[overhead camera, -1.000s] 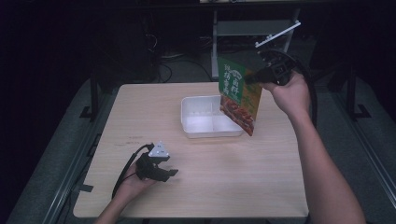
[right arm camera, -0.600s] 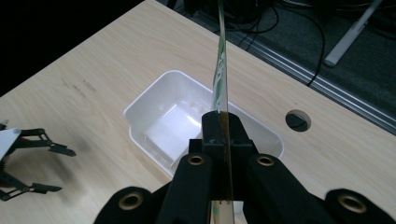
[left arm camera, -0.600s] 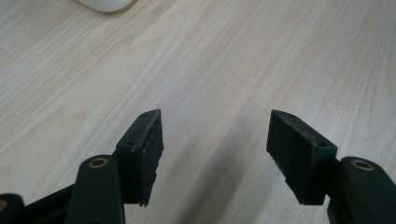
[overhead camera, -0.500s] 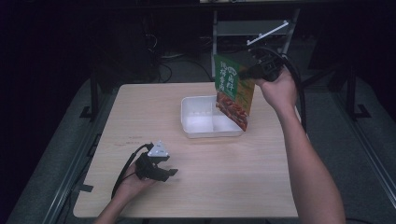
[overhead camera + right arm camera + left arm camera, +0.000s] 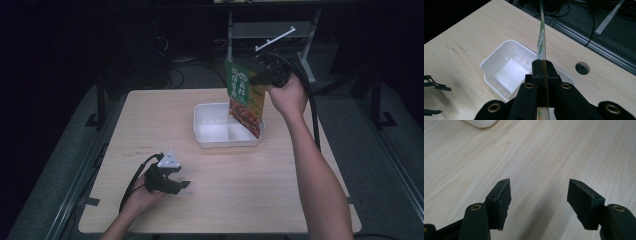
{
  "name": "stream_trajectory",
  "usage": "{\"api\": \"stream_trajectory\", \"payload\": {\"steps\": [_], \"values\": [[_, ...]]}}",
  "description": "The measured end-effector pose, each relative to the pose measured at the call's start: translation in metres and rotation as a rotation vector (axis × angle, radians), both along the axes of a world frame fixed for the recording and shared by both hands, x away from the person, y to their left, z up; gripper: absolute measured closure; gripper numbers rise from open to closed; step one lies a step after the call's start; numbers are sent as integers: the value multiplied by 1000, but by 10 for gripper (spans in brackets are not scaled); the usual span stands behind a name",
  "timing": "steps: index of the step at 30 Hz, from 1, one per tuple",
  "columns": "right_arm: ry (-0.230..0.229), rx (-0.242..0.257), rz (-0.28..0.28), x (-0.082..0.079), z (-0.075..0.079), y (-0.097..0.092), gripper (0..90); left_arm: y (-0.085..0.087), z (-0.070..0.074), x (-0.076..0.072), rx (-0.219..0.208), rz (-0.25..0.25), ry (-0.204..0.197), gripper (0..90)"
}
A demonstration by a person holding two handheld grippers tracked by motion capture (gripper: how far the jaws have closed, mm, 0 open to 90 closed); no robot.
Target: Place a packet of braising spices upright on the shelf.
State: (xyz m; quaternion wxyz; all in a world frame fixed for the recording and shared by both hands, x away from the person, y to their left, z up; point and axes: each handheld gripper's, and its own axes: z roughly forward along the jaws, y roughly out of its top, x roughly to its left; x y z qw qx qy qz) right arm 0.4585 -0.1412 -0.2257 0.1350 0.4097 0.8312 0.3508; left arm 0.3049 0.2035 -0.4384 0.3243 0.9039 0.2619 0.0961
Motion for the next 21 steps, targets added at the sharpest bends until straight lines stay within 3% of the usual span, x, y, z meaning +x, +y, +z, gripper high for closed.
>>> {"api": "stream_trajectory", "payload": {"steps": [21], "values": [[-2, 3, -17, 11, -23, 6, 900, 0, 1, -1, -10, 1, -5, 353]]}}
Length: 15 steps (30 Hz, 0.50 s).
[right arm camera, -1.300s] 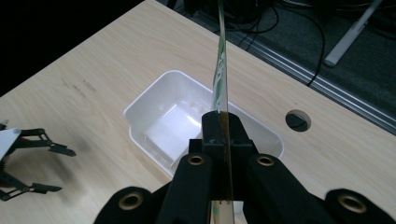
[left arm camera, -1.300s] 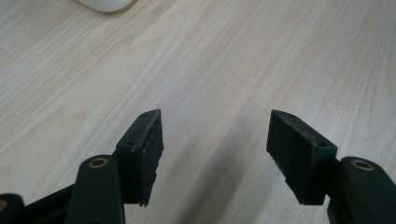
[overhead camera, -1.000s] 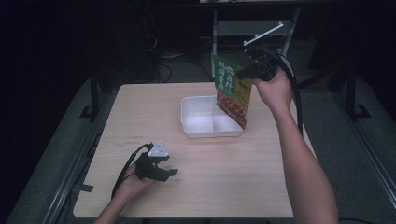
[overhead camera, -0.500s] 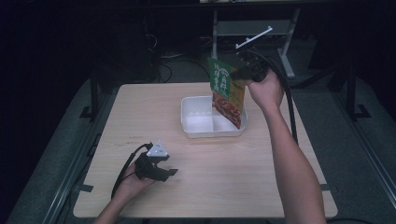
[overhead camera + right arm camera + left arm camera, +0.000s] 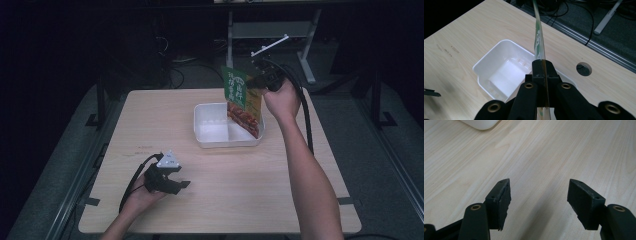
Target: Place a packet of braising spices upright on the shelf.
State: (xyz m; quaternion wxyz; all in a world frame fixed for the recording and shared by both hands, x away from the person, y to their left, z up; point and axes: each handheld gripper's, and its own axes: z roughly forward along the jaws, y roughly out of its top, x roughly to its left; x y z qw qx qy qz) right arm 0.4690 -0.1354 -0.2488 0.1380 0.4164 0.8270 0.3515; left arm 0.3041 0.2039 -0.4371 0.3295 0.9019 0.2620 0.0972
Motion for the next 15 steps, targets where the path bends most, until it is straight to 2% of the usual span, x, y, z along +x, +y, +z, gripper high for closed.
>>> {"api": "stream_trajectory", "payload": {"steps": [6, 15], "values": [[9, 11, -13, 0, -7, -2, 900, 0, 0, 0, 2, -1, 0, 353], [24, -5, -20, -4, -14, -1, 899, 0, 0, 0, 4, -1, -1, 353]]}}
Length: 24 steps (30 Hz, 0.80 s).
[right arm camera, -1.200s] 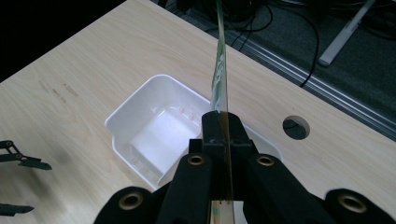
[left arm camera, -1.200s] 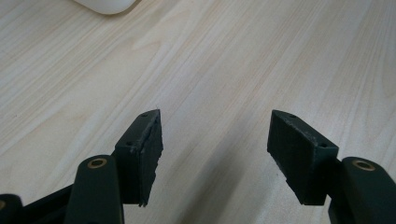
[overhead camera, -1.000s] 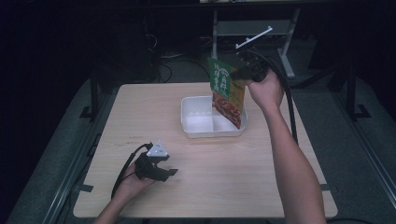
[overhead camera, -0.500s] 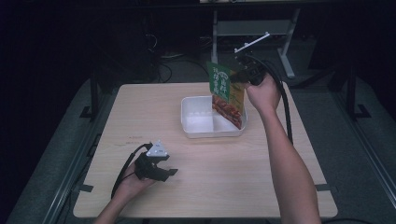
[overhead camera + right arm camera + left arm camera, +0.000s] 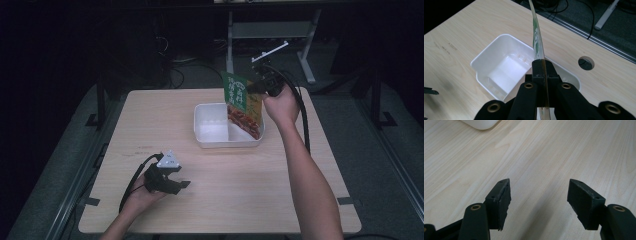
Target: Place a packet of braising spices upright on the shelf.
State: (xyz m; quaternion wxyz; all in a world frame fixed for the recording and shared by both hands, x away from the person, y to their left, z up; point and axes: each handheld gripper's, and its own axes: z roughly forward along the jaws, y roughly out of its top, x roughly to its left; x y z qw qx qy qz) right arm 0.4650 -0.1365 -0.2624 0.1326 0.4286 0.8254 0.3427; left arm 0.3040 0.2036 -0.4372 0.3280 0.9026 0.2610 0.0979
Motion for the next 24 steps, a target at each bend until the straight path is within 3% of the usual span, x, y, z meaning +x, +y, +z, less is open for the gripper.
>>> {"api": "stream_trajectory", "payload": {"steps": [6, 24], "values": [[24, -18, -5, -1, -6, -1, 898, 0, 0, 0, 2, 0, 0, 353], [31, -21, -13, -11, -14, -10, 893, -2, -1, -1, 6, -4, 2, 351]]}}
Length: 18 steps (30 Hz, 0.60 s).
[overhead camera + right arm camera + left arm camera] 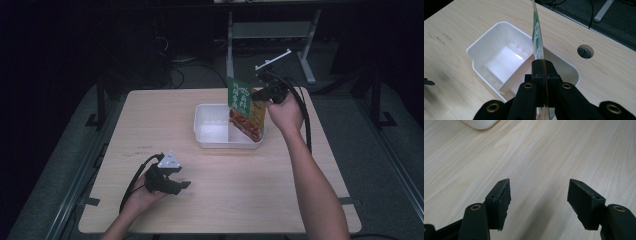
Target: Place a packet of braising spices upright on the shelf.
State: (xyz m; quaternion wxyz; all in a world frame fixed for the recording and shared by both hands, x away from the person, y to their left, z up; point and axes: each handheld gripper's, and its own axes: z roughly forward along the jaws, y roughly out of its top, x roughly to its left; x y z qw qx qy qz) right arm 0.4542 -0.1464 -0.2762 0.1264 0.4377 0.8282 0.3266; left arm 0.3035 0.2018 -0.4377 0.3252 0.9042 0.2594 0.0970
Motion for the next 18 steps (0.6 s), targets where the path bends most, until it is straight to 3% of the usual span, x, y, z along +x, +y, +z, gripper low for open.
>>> {"api": "stream_trajectory", "payload": {"steps": [18], "values": [[3, 5, -13, -3, -6, -9, 878, -1, 0, 0, 3, -2, 1, 351]]}}
